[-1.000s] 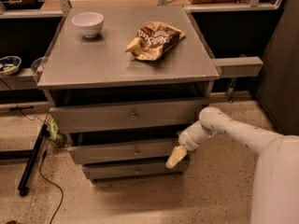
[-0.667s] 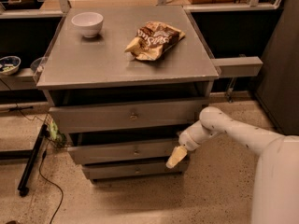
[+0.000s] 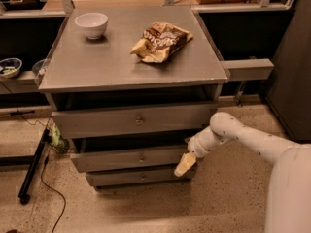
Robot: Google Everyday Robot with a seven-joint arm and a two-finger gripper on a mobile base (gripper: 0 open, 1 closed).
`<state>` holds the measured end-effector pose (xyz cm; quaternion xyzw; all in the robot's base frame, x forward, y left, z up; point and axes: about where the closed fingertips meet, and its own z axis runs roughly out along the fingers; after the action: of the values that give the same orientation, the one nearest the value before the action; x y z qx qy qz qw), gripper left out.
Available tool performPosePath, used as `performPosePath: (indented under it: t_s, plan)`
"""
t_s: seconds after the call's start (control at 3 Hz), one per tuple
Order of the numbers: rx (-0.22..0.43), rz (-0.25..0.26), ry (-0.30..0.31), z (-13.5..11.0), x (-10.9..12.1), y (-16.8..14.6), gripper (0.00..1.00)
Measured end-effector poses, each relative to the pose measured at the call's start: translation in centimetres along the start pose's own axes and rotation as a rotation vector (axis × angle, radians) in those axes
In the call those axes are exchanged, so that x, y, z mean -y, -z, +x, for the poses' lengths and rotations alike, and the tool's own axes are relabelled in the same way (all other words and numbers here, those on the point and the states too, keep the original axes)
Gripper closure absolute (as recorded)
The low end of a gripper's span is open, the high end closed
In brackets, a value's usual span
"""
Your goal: Open middle drawer
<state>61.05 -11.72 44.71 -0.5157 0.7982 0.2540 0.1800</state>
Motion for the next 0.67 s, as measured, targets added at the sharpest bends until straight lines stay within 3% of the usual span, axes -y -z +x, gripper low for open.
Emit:
performPosePath:
  t_s: [0.67]
  plan:
    - [0.047,-0.095,0.117,0.54,-1.53,0.59,0.0]
